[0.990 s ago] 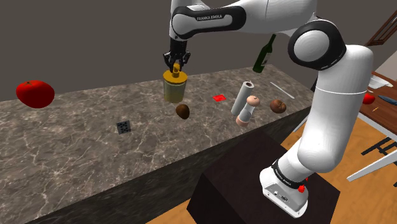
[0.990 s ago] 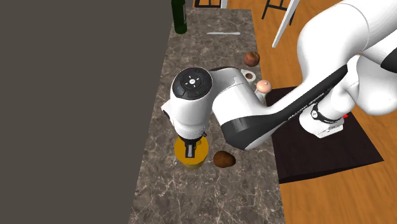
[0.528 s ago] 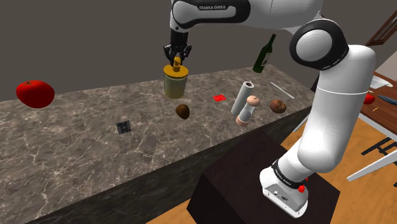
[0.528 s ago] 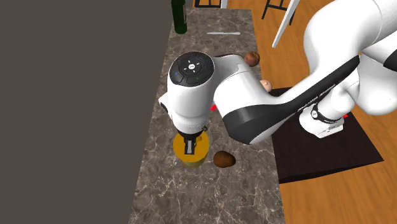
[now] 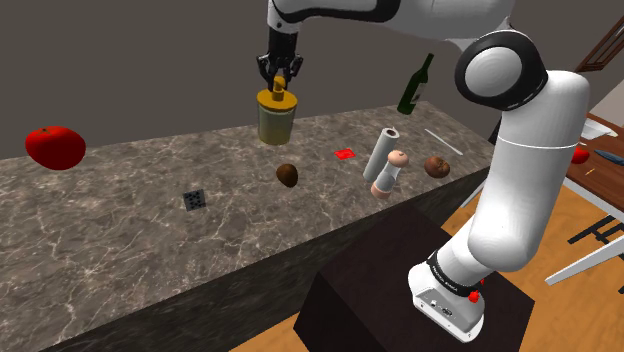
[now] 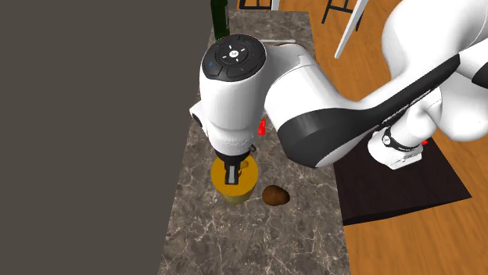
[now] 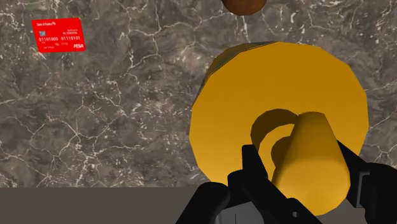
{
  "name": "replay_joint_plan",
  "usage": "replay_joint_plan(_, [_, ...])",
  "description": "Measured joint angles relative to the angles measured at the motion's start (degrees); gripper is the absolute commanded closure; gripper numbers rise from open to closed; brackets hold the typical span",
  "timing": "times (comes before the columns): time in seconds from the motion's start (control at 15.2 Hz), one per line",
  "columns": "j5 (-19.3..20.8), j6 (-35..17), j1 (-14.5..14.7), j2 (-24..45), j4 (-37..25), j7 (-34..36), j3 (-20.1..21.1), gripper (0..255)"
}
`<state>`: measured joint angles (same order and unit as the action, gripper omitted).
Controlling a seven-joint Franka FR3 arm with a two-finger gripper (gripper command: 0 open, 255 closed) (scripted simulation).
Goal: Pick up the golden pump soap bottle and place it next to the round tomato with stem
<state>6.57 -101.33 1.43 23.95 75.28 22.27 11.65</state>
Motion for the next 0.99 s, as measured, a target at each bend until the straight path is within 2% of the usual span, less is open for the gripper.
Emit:
replay_joint_plan(0.59, [0.2, 7.5, 0.7, 1.4, -8.9, -0.3, 0.0, 255])
replay_joint_plan(0.99, [-2.2, 5.2, -4.4, -8.1, 2.5, -5.6, -1.1, 255])
